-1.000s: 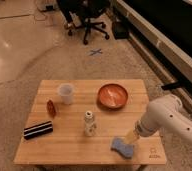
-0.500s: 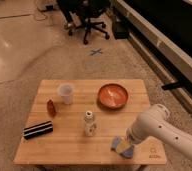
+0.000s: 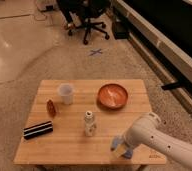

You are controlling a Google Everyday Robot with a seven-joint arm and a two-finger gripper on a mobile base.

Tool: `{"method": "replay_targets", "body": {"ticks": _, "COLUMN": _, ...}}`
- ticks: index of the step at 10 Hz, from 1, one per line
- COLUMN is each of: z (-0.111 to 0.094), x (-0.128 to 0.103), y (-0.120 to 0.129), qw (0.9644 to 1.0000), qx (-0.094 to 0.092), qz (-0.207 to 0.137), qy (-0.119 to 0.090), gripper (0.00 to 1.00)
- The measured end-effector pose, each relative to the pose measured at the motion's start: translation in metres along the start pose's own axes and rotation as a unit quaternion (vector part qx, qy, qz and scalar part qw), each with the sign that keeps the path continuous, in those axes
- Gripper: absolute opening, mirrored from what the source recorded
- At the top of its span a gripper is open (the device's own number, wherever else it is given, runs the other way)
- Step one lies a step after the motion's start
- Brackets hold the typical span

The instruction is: Place the white sponge in the ceramic cup

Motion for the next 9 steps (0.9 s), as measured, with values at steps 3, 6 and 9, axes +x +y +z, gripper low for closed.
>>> {"method": "replay_targets", "body": {"ticks": 3, "z": 0.0132, "x": 0.0071, "y": -0.0023, "qw": 0.9999, "qx": -0.009, "qz": -0.008, "qy": -0.003, "gripper": 0.8}}
{"method": "replay_targets", "body": {"ticks": 6, "z": 0.013, "x": 0.0057, "y": -0.0013, "qw": 0.9999, "qx": -0.01, "qz": -0.006, "qy": -0.003, "gripper": 0.8}}
{"method": "replay_targets", "body": {"ticks": 9, "z": 0.0133, "x": 0.0063, "y": -0.0021, "qw": 0.9999, "qx": -0.01, "qz": -0.008, "qy": -0.003, "gripper": 0.8}}
